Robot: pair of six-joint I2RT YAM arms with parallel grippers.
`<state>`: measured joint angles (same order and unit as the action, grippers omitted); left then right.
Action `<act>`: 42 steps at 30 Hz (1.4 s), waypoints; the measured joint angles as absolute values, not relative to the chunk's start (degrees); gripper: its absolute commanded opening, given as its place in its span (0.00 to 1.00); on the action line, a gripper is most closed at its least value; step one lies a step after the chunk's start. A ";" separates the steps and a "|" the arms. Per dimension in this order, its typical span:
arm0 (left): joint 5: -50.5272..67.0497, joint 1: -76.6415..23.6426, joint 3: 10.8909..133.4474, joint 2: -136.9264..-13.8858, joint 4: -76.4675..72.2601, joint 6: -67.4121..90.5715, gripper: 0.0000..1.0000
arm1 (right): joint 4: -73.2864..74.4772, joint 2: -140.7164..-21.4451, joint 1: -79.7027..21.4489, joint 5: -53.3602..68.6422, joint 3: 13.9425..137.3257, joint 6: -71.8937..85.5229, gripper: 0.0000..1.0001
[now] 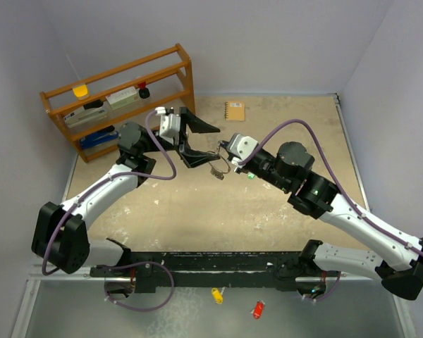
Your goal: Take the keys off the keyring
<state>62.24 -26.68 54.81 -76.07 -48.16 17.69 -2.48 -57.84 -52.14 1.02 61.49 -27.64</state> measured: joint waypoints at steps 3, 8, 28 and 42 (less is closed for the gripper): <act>62.48 -26.68 53.91 -77.82 -52.86 21.61 0.72 | -2.48 -57.84 -52.14 1.06 61.49 -27.68 0.00; 62.61 -26.68 53.47 -79.35 -58.04 25.93 0.68 | -2.48 -57.84 -52.14 1.06 61.49 -28.23 0.00; 62.39 -26.70 53.80 -91.29 -87.07 57.56 0.56 | -0.51 -58.59 -52.12 2.17 66.70 -34.72 0.00; 61.34 -26.70 55.18 -91.24 -87.31 60.99 0.53 | 2.96 -58.98 -52.14 5.80 67.59 -38.26 0.00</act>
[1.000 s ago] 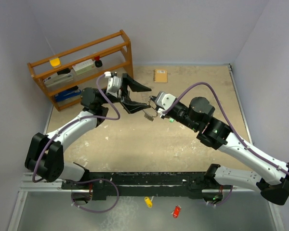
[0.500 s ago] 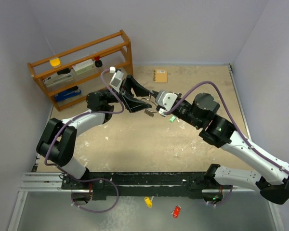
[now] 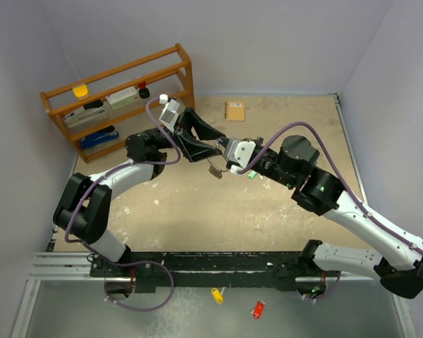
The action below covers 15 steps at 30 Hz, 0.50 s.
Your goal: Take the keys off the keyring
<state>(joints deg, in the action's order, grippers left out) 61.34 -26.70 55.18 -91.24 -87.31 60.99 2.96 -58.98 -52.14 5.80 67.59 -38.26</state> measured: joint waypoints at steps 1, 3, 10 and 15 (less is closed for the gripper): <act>61.34 -26.68 55.18 -91.22 -87.31 61.01 0.52 | 2.96 -58.98 -52.14 5.80 67.59 -38.39 0.00; 61.34 -26.70 55.18 -91.22 -87.31 61.06 0.50 | 2.96 -58.98 -52.14 5.80 67.59 -38.63 0.00; 61.32 -26.72 55.18 -91.18 -87.33 61.17 0.45 | 2.87 -58.98 -52.14 5.80 67.59 -39.22 0.00; 61.25 -26.81 55.18 -90.61 -87.33 61.17 0.46 | 2.52 -58.98 -52.14 5.80 67.59 -39.70 0.00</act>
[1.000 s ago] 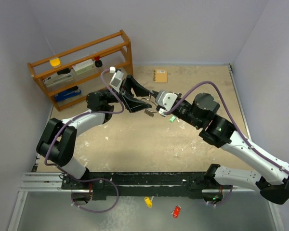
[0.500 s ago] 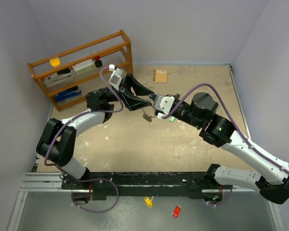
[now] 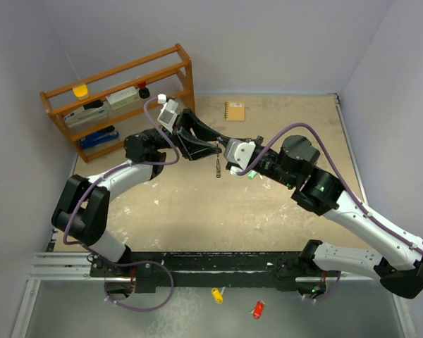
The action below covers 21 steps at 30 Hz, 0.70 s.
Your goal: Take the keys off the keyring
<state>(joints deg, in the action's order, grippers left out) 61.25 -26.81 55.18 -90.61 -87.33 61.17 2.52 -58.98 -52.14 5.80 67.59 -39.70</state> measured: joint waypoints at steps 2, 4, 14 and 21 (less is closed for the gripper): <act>61.23 -26.92 55.18 -90.13 -87.33 61.17 0.50 | 2.07 -58.98 -52.14 5.78 67.59 -39.99 0.00; 61.14 -27.09 55.18 -89.65 -87.35 61.17 0.56 | 1.39 -59.05 -52.14 5.72 67.57 -40.23 0.00; 60.66 -27.18 54.74 -88.82 -87.37 61.84 0.57 | -1.78 -59.94 -52.14 5.30 66.87 -40.75 0.00; 59.77 -27.18 54.24 -88.82 -87.37 61.98 0.68 | -3.64 -59.94 -52.14 4.14 66.74 -40.73 0.00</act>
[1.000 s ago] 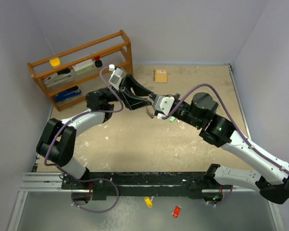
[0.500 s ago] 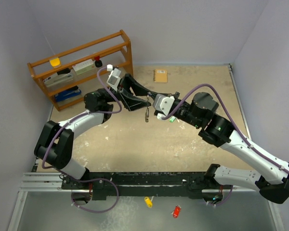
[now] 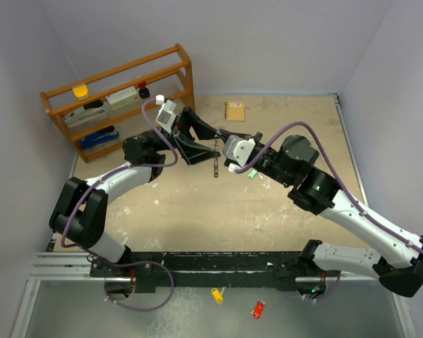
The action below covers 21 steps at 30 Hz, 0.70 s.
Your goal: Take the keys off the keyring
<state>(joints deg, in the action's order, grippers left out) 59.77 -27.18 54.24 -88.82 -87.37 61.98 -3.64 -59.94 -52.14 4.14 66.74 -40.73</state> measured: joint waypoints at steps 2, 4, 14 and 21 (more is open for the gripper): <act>59.35 -27.18 53.71 -88.82 -87.39 61.98 0.70 | -3.81 -59.94 -52.14 3.57 66.72 -40.73 0.00; 58.43 -27.16 53.10 -88.82 -87.39 61.91 0.72 | -3.84 -59.94 -52.14 2.61 66.72 -40.73 0.00; 51.00 -26.24 50.85 -86.67 -83.94 53.39 0.75 | -3.81 -59.86 -52.14 -0.54 66.67 -40.69 0.00; 50.61 -26.24 50.98 -85.97 -85.86 53.06 0.77 | -3.79 -59.83 -52.14 -0.27 66.48 -40.51 0.00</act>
<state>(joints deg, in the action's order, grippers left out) 50.61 -26.24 50.98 -85.97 -85.86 53.06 -3.79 -59.83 -52.14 -0.27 66.48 -40.51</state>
